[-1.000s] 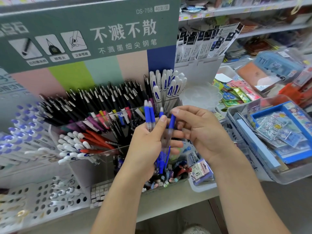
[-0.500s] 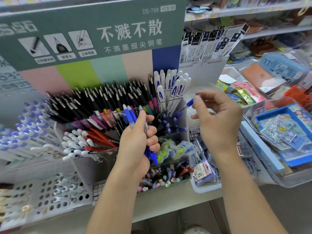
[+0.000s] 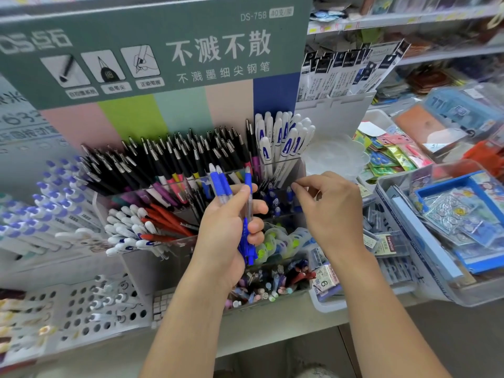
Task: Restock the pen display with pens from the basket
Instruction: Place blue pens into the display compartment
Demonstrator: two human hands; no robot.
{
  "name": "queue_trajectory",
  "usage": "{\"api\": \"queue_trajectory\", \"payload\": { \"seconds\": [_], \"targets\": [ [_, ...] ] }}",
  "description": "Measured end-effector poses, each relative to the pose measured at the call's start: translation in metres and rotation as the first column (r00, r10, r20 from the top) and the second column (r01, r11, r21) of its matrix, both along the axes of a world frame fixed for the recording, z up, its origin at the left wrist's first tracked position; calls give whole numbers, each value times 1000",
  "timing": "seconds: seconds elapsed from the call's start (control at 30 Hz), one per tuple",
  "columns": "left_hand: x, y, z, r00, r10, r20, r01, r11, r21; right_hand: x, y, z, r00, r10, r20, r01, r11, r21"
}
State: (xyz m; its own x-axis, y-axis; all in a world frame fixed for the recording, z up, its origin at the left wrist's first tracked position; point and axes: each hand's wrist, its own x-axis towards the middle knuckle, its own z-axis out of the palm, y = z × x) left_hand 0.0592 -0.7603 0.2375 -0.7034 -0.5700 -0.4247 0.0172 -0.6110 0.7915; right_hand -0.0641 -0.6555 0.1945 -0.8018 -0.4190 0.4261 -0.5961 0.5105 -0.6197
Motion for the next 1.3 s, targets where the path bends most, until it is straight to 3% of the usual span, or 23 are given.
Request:
{"api": "queue_trajectory", "payload": {
  "seconds": [0.13, 0.27, 0.33, 0.43, 0.53, 0.73, 0.8, 0.9, 1.0, 1.1, 1.3],
  "targets": [
    [1, 3, 0, 998, -51, 23, 52, 998, -41, -1, 4, 3, 994, 15, 111, -12, 999, -33],
    [-1, 5, -2, 996, -87, 30, 89, 993, -83, 5, 6, 28, 932, 61, 359, 62, 945, -320],
    [-3, 7, -2, 994, -103, 33, 105, 990, -94, 6, 9, 44, 849, 172, 500, 19, 935, -355],
    [-7, 10, -2, 987, -156, 24, 158, 983, -96, 12, 9, 52, 623, 344, 703, -61, 917, -394],
    [-9, 13, -2, 977, -214, 5, 214, 973, -90, 18, 3, 44, 513, 401, 759, 13, 881, -474],
    [-8, 12, -4, 972, -224, 72, 231, 966, -116, 12, 7, 37, 413, 420, 808, 80, 867, -492],
    [-6, 12, -5, 973, -208, 101, 220, 968, -123, 8, 10, 40, 397, 456, 796, 164, 818, -551],
    [-4, 9, -6, 979, -150, 137, 166, 979, -120, 0, 17, 49, 484, 501, 717, 283, 686, -670],
    [-5, 5, -6, 989, -60, 138, 76, 991, -113, -8, 21, 52, 748, 350, 564, 245, 644, -725],
    [-5, 3, -6, 994, -21, 105, 30, 997, -78, -11, 19, 45, 933, 132, 334, 118, 767, -631],
    [-4, 1, 0, 1000, 5, 0, -5, 990, 141, -3, 7, 17, 992, 92, 88, -59, 944, -325]
  ]
}}
